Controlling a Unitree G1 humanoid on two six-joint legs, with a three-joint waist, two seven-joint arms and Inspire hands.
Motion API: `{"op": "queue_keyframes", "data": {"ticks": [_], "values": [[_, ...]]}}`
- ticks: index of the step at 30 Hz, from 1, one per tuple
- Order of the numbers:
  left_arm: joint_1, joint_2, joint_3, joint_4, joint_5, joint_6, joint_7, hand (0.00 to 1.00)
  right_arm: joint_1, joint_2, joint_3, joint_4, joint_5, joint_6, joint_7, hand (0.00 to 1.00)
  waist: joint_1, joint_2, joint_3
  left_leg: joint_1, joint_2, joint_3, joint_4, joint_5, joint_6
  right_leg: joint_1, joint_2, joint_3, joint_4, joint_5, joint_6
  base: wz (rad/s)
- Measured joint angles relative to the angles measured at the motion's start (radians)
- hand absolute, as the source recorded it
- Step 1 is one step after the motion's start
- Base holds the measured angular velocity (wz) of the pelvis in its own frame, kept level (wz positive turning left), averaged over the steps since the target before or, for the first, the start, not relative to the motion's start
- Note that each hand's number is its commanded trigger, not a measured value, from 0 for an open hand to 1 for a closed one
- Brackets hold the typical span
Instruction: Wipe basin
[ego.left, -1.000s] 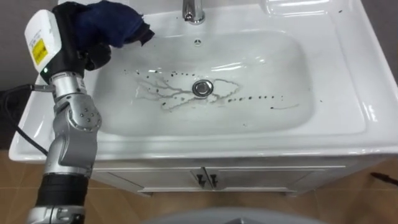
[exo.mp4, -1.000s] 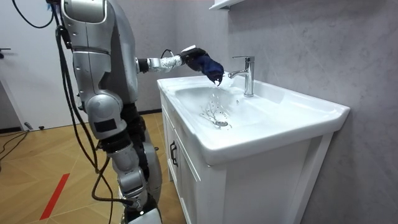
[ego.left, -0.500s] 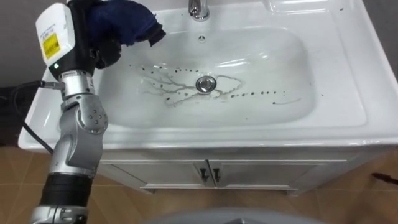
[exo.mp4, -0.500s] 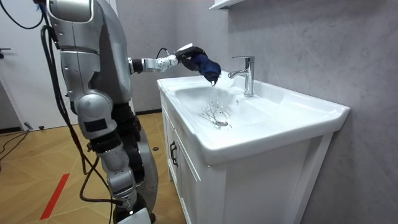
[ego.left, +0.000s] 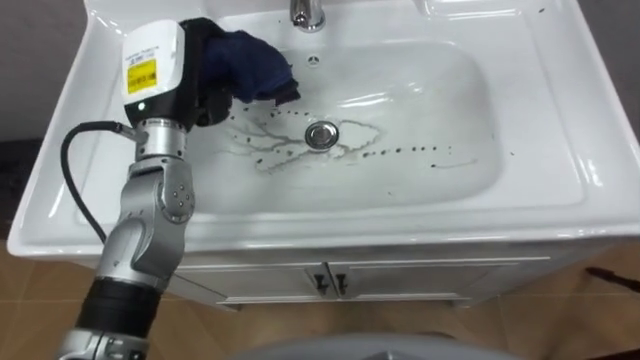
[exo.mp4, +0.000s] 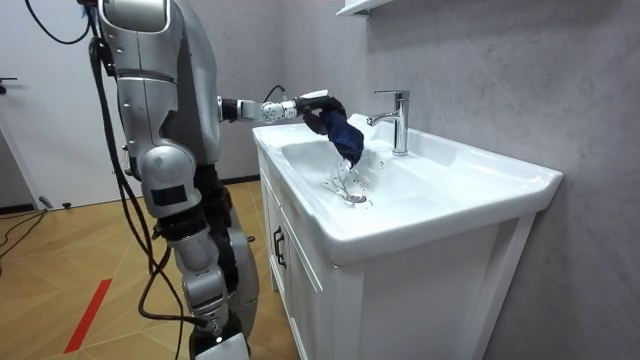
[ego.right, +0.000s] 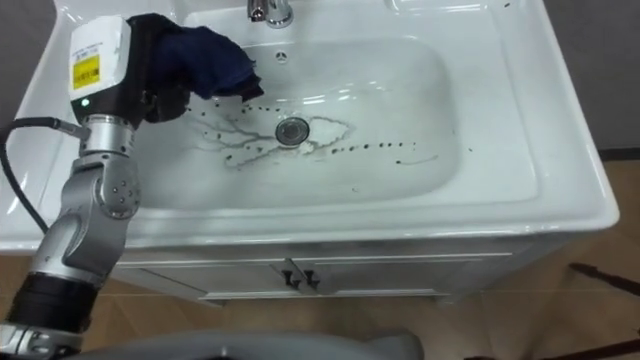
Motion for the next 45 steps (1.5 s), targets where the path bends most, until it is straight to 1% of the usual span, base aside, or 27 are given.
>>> {"op": "queue_keyframes", "data": {"ticks": [3, 4, 7, 8, 10, 11, 13, 15, 16, 19, 20, 23, 25, 26, 28, 31, 33, 34, 37, 41, 45], "values": [[0.006, 0.000, -0.003, 0.041, 0.009, 0.011, -0.039, 1.00, -0.001, 0.003, 0.000, 0.002, 0.000, 0.011, 0.008, 0.00, -0.004, 0.002, -0.0013, 0.000, 0.001, 0.004, 0.001, 0.000, 0.000, 0.000, -0.001, 0.000, 0.000, 0.000, 0.000, -0.03], [0.010, 0.000, -0.003, 0.052, 0.017, 0.021, -0.057, 1.00, -0.001, 0.005, 0.000, 0.003, 0.002, 0.014, 0.009, 0.00, -0.008, 0.002, -0.0013, -0.001, 0.001, 0.005, 0.002, 0.000, 0.000, -0.001, -0.001, 0.001, 0.000, 0.000, 0.000, 0.00], [0.012, 0.000, -0.005, 0.080, 0.044, 0.038, -0.094, 1.00, -0.001, 0.006, 0.001, 0.006, 0.002, 0.021, 0.012, 0.00, -0.011, 0.006, -0.0036, -0.007, 0.011, 0.009, 0.002, 0.000, 0.000, -0.015, 0.001, 0.002, 0.006, 0.000, 0.000, -0.03], [0.012, 0.000, -0.005, 0.083, 0.046, 0.042, -0.100, 1.00, -0.001, 0.006, 0.001, 0.006, 0.002, 0.021, 0.013, 0.00, -0.010, 0.008, -0.0037, -0.009, 0.012, 0.009, 0.002, 0.000, 0.000, -0.016, 0.002, 0.003, 0.012, 0.000, 0.000, 0.00], [0.014, 0.000, -0.006, 0.091, 0.056, 0.053, -0.124, 1.00, -0.007, 0.005, 0.003, 0.010, 0.002, 0.023, 0.015, 0.00, -0.011, 0.012, -0.0016, -0.010, 0.015, 0.010, 0.003, 0.000, 0.000, -0.018, 0.003, 0.004, 0.015, 0.000, -0.001, 0.00], [0.015, 0.000, -0.007, 0.091, 0.061, 0.055, -0.129, 1.00, -0.008, 0.005, 0.004, 0.012, 0.002, 0.027, 0.016, 0.00, -0.011, 0.013, -0.0019, -0.009, 0.015, 0.011, 0.003, 0.000, 0.000, -0.018, 0.003, 0.004, 0.016, 0.001, -0.001, 0.00], [0.020, -0.001, -0.010, 0.091, 0.070, 0.065, -0.146, 1.00, -0.008, 0.002, 0.003, 0.012, 0.013, 0.041, 0.017, 0.00, -0.011, 0.020, -0.0053, -0.006, 0.016, 0.011, 0.004, 0.000, 0.000, -0.016, 0.003, 0.003, 0.021, 0.001, -0.002, 0.00], [0.025, -0.003, -0.010, 0.090, 0.084, 0.070, -0.156, 1.00, -0.009, -0.004, 0.004, 0.010, 0.020, 0.041, 0.018, 0.00, -0.010, 0.022, -0.0036, -0.001, 0.017, 0.015, 0.004, 0.000, 0.000, -0.019, 0.003, 0.005, 0.030, 0.001, -0.002, -0.05], [0.027, -0.002, -0.010, 0.090, 0.089, 0.074, -0.166, 1.00, -0.010, -0.009, 0.003, 0.005, 0.026, 0.041, 0.019, 0.00, -0.011, 0.029, -0.0073, 0.000, 0.017, 0.017, 0.005, 0.000, 0.000, -0.022, 0.002, 0.007, 0.030, 0.001, -0.002, -0.07], [0.034, -0.003, -0.010, 0.090, 0.095, 0.090, -0.183, 1.00, -0.012, -0.014, 0.000, 0.001, 0.032, 0.041, 0.018, 0.00, -0.011, 0.034, -0.0064, 0.002, 0.017, 0.020, 0.006, 0.000, 0.001, -0.018, 0.002, 0.012, 0.030, 0.001, -0.002, -0.03], [0.040, -0.003, -0.010, 0.090, 0.123, 0.097, -0.192, 1.00, -0.012, -0.014, -0.009, 0.001, 0.032, 0.041, 0.021, 0.00, -0.012, 0.033, -0.0060, 0.003, 0.016, 0.020, 0.008, 0.000, 0.001, -0.015, 0.002, 0.017, 0.029, -0.001, -0.003, 0.00], [0.044, -0.003, -0.010, 0.090, 0.129, 0.120, -0.221, 1.00, -0.012, -0.014, -0.022, -0.008, 0.032, 0.042, 0.020, 0.00, -0.013, 0.030, -0.0040, 0.002, 0.016, 0.020, 0.014, 0.000, 0.001, -0.017, -0.004, 0.018, 0.030, -0.005, -0.004, 0.00], [0.052, -0.003, -0.012, 0.093, 0.129, 0.140, -0.242, 1.00, -0.013, -0.014, -0.028, -0.012, 0.032, 0.049, 0.017, 0.00, -0.014, 0.023, 0.0010, 0.000, 0.016, 0.023, 0.019, 0.000, 0.001, -0.021, -0.005, 0.018, 0.031, -0.011, -0.003, 0.00], [0.054, -0.003, -0.012, 0.096, 0.129, 0.143, -0.248, 1.00, -0.012, -0.014, -0.030, -0.017, 0.032, 0.052, 0.015, 0.00, -0.014, 0.022, 0.0015, -0.001, 0.016, 0.024, 0.019, 0.000, 0.001, -0.022, -0.005, 0.018, 0.031, -0.011, -0.003, 0.00], [0.062, -0.007, -0.016, 0.099, 0.143, 0.161, -0.271, 1.00, -0.012, -0.014, -0.034, -0.029, 0.037, 0.060, 0.001, 0.00, -0.015, 0.019, 0.0037, -0.010, 0.017, 0.028, 0.021, 0.000, 0.000, -0.029, -0.004, 0.019, 0.032, -0.011, -0.003, 0.00], [0.062, -0.007, -0.033, 0.099, 0.186, 0.159, -0.277, 1.00, -0.014, -0.014, -0.034, -0.029, 0.048, 0.059, -0.009, 0.00, -0.012, 0.017, 0.0050, -0.013, 0.017, 0.040, 0.021, 0.000, 0.000, -0.030, -0.005, 0.017, 0.034, -0.011, -0.003, 0.00], [0.061, -0.007, -0.040, 0.098, 0.194, 0.157, -0.277, 1.00, -0.018, -0.014, -0.034, -0.028, 0.052, 0.057, -0.015, 0.00, -0.014, 0.018, 0.0041, -0.017, 0.017, 0.049, 0.021, 0.000, 0.000, -0.033, -0.005, 0.017, 0.032, -0.011, -0.003, 0.00], [0.061, -0.007, -0.043, 0.099, 0.193, 0.156, -0.277, 1.00, -0.023, -0.014, -0.033, -0.026, 0.052, 0.054, -0.016, 0.00, -0.015, 0.022, 0.0020, -0.018, 0.017, 0.049, 0.021, 0.000, 0.000, -0.034, -0.005, 0.016, 0.032, -0.011, -0.003, 0.00], [0.061, -0.007, -0.045, 0.099, 0.193, 0.153, -0.279, 1.00, -0.029, -0.014, -0.033, -0.021, 0.053, 0.049, -0.017, 0.00, -0.020, 0.023, 0.0018, -0.018, 0.016, 0.049, 0.021, 0.000, 0.000, -0.033, -0.004, 0.013, 0.032, -0.011, -0.003, 0.00], [0.060, -0.007, -0.045, 0.103, 0.193, 0.150, -0.292, 1.00, -0.035, -0.014, -0.033, -0.016, 0.057, 0.049, -0.020, 0.00, -0.031, 0.025, 0.0031, -0.018, 0.017, 0.048, 0.021, 0.000, 0.000, -0.031, -0.004, 0.002, 0.032, -0.011, -0.003, 0.05], [0.058, -0.008, -0.055, 0.130, 0.194, 0.147, -0.298, 1.00, -0.042, -0.013, -0.032, 0.004, 0.063, 0.049, -0.018, 0.00, -0.041, 0.027, 0.0046, -0.018, 0.017, 0.049, 0.021, 0.000, 0.000, -0.030, -0.005, 0.003, 0.031, -0.012, -0.003, 0.02]]}}
